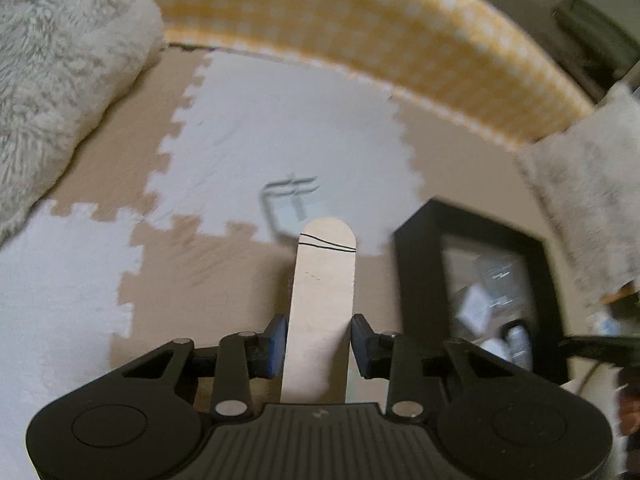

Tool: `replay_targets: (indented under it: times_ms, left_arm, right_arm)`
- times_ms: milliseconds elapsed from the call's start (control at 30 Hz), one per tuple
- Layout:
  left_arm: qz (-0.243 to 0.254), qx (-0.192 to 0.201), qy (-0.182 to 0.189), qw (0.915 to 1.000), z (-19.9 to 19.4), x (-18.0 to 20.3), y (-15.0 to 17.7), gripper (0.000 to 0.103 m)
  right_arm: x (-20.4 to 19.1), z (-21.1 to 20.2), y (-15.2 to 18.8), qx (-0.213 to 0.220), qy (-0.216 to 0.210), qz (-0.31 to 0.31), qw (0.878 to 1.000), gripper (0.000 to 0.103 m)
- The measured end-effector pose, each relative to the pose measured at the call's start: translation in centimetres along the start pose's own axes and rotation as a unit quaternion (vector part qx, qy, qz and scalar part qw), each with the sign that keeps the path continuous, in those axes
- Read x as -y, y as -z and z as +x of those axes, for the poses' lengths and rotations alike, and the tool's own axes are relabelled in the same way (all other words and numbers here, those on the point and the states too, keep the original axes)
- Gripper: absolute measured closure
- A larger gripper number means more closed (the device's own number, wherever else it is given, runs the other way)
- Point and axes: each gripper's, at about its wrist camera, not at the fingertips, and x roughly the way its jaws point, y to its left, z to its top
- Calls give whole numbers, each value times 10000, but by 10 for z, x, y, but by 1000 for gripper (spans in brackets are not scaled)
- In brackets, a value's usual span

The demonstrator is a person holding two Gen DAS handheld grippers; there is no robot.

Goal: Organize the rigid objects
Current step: 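Lift the wooden stick and carry it over the black box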

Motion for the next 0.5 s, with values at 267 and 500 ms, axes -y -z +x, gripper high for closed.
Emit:
replay_targets:
  times_ms: [267, 500]
  left_arm:
    - [-74, 273, 839, 9961, -7, 49, -11, 67]
    - [629, 284, 747, 9948, 20, 102, -25, 67]
  right_arm:
    - [0, 0, 0, 1, 1, 2, 10000, 99]
    - [0, 0, 0, 1, -9, 7, 10000, 99]
